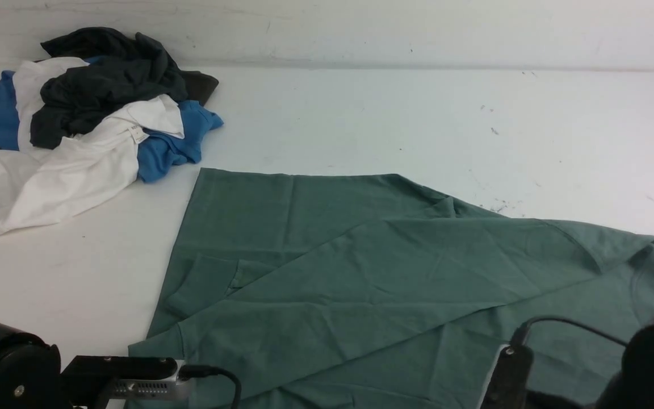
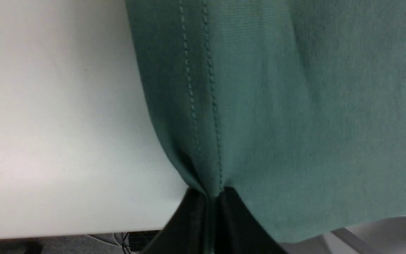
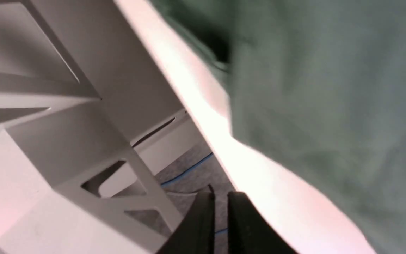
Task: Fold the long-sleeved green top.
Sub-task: Use both arms simultaneously to clamp the lower edge of the clothing fabric
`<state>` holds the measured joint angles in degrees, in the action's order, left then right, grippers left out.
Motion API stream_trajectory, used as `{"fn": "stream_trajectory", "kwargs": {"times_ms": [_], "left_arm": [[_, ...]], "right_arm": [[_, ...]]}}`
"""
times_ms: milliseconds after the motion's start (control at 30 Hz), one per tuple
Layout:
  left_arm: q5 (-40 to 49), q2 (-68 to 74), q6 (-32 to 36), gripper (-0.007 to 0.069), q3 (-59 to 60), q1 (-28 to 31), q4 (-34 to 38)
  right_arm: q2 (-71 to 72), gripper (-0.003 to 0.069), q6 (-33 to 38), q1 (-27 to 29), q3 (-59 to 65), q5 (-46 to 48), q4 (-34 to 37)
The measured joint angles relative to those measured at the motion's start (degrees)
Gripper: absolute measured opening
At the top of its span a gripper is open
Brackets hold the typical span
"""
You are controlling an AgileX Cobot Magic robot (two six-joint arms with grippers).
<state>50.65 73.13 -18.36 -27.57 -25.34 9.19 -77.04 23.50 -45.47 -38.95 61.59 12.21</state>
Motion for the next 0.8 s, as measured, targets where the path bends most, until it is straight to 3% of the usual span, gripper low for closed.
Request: {"fn": "stream_trajectory", "kwargs": {"times_ms": [100, 233, 367, 467, 633, 767, 800], "left_arm": [[0.3, -0.4, 0.0, 0.0017, 0.0, 0.0, 0.0], [1.4, -0.6, 0.0, 0.0017, 0.0, 0.0, 0.0], [2.0, -0.6, 0.0, 0.0017, 0.0, 0.0, 0.0], [2.1, -0.6, 0.0, 0.0017, 0.1, 0.0, 0.0], [2.1, -0.6, -0.2, 0.0017, 0.1, 0.0, 0.1], [2.4, -0.6, -0.2, 0.0017, 0.1, 0.0, 0.2], [3.1, -1.0, -0.2, 0.0017, 0.1, 0.0, 0.5]], "right_arm": [[0.0, 0.0153, -0.2, -2.3, 0.8, -3.6, -1.0], [-0.4, 0.0317, -2.2, -3.6, 3.0, -9.7, -4.2], [-2.7, 0.0426, -2.4, -3.6, 4.6, -11.0, -6.3], [-5.3, 0.0461, -2.4, -3.7, 5.6, -12.3, -7.3], [-7.1, 0.0424, -3.4, -3.7, 5.7, -14.8, -9.3], [-7.3, 0.0279, -4.9, -3.7, 5.6, -15.1, -10.7], [-7.3, 0.0173, -5.9, -3.7, 5.6, -15.0, -11.4]]}}
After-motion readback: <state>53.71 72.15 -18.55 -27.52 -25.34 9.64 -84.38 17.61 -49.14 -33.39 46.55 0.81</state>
